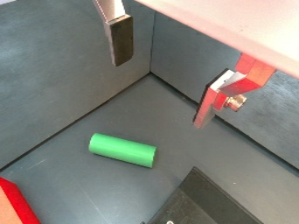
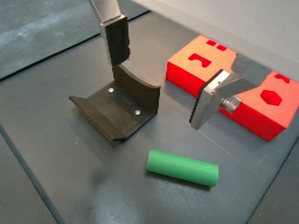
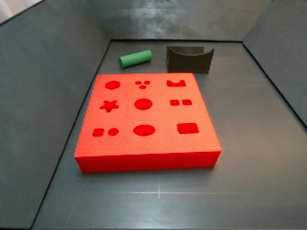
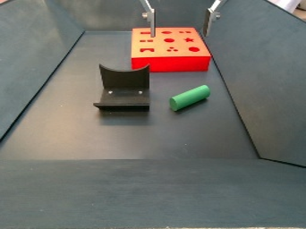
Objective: Pick up the round object. Move up. Place the round object on the fixture. Regrasp the round object. Move to above the board. Insert the round object.
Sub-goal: Pick up the round object.
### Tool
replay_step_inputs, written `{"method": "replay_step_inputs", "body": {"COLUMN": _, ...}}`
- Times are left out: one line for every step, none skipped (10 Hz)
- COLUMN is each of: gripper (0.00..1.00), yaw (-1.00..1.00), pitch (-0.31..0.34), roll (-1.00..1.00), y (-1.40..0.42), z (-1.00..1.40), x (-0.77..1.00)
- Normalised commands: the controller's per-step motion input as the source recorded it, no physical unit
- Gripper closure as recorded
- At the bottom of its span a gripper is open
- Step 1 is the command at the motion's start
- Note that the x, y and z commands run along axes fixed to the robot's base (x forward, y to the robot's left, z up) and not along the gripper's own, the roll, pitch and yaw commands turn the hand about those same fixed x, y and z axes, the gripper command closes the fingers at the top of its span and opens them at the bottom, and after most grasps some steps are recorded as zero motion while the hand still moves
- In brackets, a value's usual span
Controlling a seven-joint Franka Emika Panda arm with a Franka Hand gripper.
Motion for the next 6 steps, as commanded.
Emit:
{"method": "replay_step_inputs", "body": {"gripper": 0.0, "yaw": -0.25, "pitch": 0.026, "roll": 0.0, "y": 0.0, "z": -0.04, "x": 0.0}}
{"method": "replay_step_inputs", "body": {"gripper": 0.0, "yaw": -1.0, "pitch": 0.039, "roll": -0.02, "y": 0.0, "z": -0.07, "x": 0.0}}
{"method": "replay_step_inputs", "body": {"gripper": 0.0, "yaw": -1.0, "pitch": 0.031, "roll": -0.01, "y": 0.0, "z": -0.08, "x": 0.0}}
{"method": "replay_step_inputs", "body": {"gripper": 0.0, "yaw": -1.0, "pitch": 0.027, "roll": -0.01, "y": 0.0, "z": -0.09, "x": 0.0}}
{"method": "replay_step_inputs", "body": {"gripper": 0.0, "yaw": -1.0, "pitch": 0.026, "roll": -0.01, "y": 0.0, "z": -0.09, "x": 0.0}}
{"method": "replay_step_inputs", "body": {"gripper": 0.0, "yaw": -1.0, "pitch": 0.006, "roll": -0.01, "y": 0.0, "z": -0.14, "x": 0.0}}
